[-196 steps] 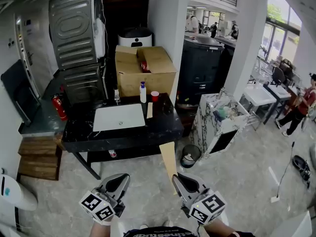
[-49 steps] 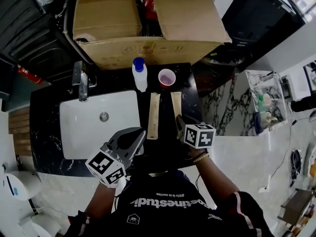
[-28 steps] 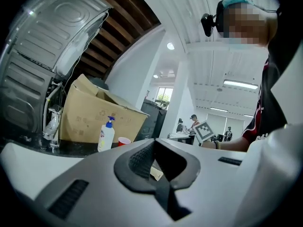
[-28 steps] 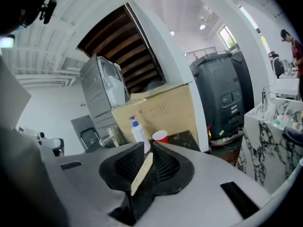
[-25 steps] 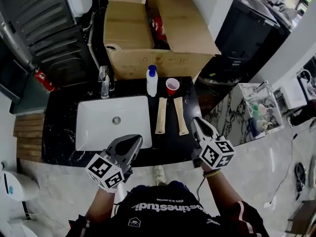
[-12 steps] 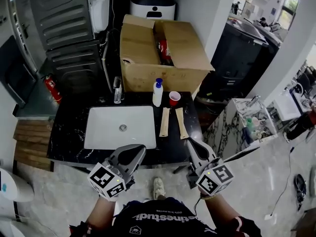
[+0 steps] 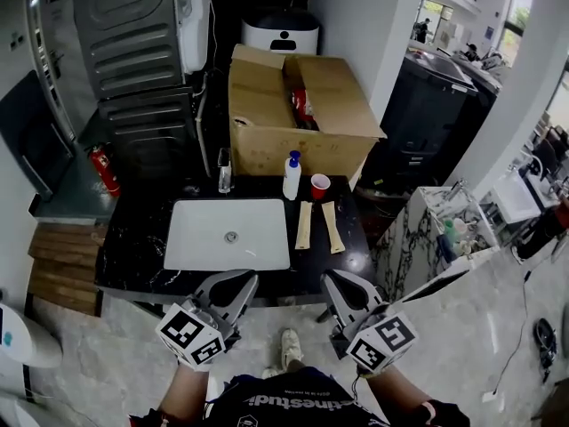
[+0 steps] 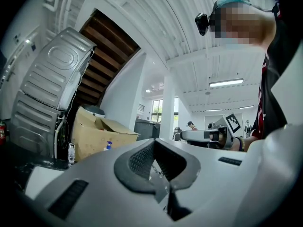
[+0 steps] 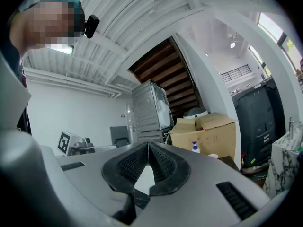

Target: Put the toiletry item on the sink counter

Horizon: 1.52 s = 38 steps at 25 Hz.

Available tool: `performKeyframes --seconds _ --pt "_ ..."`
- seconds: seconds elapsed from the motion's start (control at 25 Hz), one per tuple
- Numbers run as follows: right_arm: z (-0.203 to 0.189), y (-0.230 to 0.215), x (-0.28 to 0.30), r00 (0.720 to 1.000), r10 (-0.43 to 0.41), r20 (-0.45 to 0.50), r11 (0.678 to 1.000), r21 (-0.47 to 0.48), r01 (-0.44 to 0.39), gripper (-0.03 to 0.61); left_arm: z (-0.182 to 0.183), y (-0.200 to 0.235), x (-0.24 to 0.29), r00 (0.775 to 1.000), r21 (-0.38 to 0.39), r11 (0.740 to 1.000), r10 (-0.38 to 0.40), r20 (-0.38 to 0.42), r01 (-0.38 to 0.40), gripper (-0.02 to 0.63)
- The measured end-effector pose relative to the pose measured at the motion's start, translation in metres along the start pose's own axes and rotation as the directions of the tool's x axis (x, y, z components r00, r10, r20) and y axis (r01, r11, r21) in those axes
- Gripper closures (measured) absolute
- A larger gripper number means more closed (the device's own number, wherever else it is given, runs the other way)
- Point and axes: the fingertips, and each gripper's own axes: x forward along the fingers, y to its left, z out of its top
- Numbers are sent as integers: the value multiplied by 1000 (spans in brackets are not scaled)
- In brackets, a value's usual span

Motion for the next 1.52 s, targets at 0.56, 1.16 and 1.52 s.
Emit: performKeyframes --seconds 0.56,1.16,1.52 --pt "-6 7 1 999 -39 -30 999 -15 39 537 0 -1 -8 1000 -3 1000 -1 1 1 598" --pt "-8 1 1 998 -49 -27 999 -19 49 538 -4 -3 0 1000 -5 1000 -15 -3 15 600" --pt "-9 -5 1 998 -50 -32 999 -15 50 538 -5 -4 7 1000 -9 1000 -20 -5 20 599"
